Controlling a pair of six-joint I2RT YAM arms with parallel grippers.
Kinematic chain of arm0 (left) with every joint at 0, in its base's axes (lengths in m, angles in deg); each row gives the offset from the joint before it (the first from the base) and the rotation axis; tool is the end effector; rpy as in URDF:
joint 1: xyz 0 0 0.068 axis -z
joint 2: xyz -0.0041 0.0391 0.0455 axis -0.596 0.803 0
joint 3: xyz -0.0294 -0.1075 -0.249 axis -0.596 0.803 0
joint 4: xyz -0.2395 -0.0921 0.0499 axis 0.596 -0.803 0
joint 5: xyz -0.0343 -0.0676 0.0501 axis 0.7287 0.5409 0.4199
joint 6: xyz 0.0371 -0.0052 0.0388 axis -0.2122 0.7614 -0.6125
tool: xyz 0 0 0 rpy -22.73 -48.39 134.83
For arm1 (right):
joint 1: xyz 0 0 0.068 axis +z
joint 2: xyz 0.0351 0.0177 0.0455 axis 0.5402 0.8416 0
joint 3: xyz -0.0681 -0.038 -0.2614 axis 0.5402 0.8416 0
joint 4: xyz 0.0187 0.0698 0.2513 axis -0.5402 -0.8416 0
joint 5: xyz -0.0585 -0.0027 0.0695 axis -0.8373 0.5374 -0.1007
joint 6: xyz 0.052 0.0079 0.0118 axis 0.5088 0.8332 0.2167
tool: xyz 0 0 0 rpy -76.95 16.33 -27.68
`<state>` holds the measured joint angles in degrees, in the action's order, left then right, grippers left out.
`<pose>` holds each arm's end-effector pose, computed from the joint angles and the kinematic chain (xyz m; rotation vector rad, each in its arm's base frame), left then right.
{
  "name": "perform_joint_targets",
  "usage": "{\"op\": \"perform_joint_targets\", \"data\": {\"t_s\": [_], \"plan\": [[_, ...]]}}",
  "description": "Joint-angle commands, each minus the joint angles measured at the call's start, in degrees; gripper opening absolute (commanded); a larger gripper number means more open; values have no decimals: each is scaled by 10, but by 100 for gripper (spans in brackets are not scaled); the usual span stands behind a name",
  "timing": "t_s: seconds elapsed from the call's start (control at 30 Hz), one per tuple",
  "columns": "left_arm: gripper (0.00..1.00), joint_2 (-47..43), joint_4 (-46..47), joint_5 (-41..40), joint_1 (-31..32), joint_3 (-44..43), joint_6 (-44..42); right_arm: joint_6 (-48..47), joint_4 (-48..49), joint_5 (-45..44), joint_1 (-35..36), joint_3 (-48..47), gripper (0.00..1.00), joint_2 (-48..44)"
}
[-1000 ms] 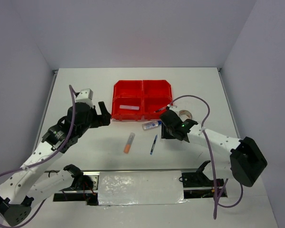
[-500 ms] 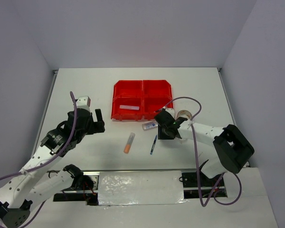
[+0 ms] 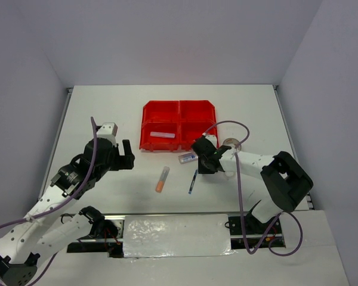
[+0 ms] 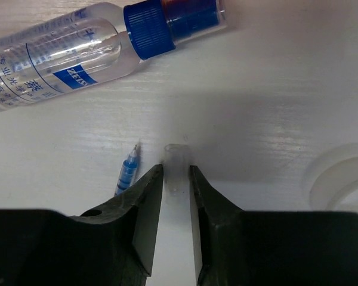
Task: Sort the stationery into containers
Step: Pick up the pen cap from the center of the board, then pick up the pen from the center of the board.
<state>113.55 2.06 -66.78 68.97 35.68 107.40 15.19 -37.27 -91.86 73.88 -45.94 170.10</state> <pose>0.1377 -0.0735 0.3194 -0.1626 2.1084 -0.3008 0.2137 0.1753 0.1556 -0.0047 2.6557 0.1050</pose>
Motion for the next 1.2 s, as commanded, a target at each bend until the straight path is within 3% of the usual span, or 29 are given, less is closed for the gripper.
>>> {"op": "perform_joint_targets", "data": {"t_s": [0.0, 0.2, 0.33, 0.47, 0.63, 0.8, 1.17], "plan": [[99, -4, 39, 49, -1, 2, -27, 9, 12, -7, -2, -3, 24, 10], [99, 27, 59, 136, 0, 8, -26, 14, -8, -24, -1, 4, 7, -33], [99, 55, 103, 183, 16, 32, 5, 15, -23, -29, -2, 0, 6, -92], [99, 114, 141, 113, 138, 34, 44, 15, -77, -65, -4, -17, 6, -169], [99, 292, 160, 36, 244, -31, 91, 10, -134, -101, -20, -44, 7, -259], [96, 435, 237, 39, 275, -79, 86, 1, -173, -111, -32, -47, 9, -344], [77, 636, 183, 12, 305, -227, 78, -28, -204, -111, -46, -38, 10, -404]]}}
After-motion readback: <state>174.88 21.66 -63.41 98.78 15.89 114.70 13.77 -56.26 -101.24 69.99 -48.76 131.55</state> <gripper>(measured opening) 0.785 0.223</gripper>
